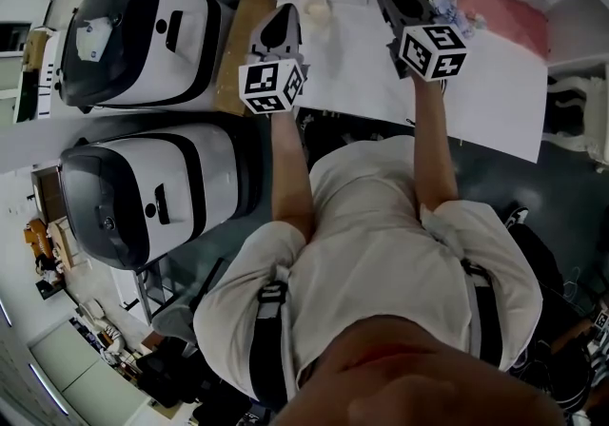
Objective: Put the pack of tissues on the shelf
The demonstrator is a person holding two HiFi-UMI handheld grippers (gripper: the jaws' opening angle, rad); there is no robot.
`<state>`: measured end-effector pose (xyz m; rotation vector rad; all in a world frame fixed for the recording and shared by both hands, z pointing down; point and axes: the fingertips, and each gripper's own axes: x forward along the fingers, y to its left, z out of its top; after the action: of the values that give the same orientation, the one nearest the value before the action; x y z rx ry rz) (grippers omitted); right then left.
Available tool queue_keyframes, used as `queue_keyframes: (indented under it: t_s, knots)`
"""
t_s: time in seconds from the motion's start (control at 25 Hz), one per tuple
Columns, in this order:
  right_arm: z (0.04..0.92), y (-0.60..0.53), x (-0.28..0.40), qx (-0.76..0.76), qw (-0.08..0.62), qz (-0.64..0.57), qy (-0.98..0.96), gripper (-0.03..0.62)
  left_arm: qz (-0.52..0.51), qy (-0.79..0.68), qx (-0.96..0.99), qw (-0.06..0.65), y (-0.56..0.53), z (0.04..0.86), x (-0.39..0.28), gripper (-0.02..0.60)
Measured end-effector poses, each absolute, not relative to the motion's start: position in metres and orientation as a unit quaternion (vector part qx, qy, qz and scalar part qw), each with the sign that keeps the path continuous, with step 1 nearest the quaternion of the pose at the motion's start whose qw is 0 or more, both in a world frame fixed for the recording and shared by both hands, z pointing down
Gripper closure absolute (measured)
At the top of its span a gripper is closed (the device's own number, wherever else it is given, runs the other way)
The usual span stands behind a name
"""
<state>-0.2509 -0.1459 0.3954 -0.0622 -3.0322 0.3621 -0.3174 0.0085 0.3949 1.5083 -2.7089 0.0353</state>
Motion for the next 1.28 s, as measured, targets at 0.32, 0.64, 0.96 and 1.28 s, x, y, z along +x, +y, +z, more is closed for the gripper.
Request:
queue_keyframes:
  t_s: [0.32,0.64,0.96,1.28]
  knots:
    - [0.394,-0.146,-0.253,-0.029,0.043,0.116,-0.992,0.525,0.021,-0.875,0.483,0.016,0.008,0.391,-0.321,0.571]
    - [0.388,-0.143,-0.257,-0.039,0.037,0.11,-0.992,0.525,0.022,-0.876,0.481,0.012,0.004,0.388,-0.324,0.571]
    - [0.389,-0.14,-0.255,-0.048,0.041,0.101,-0.993,0.525,0.017,-0.875,0.483,0.014,0.002,0.392,-0.322,0.571]
    - [0.399,-0.14,-0.251,-0.059,0.059,0.093,-0.992,0.525,0.009,-0.875,0.483,0.019,-0.004,0.395,-0.319,0.571]
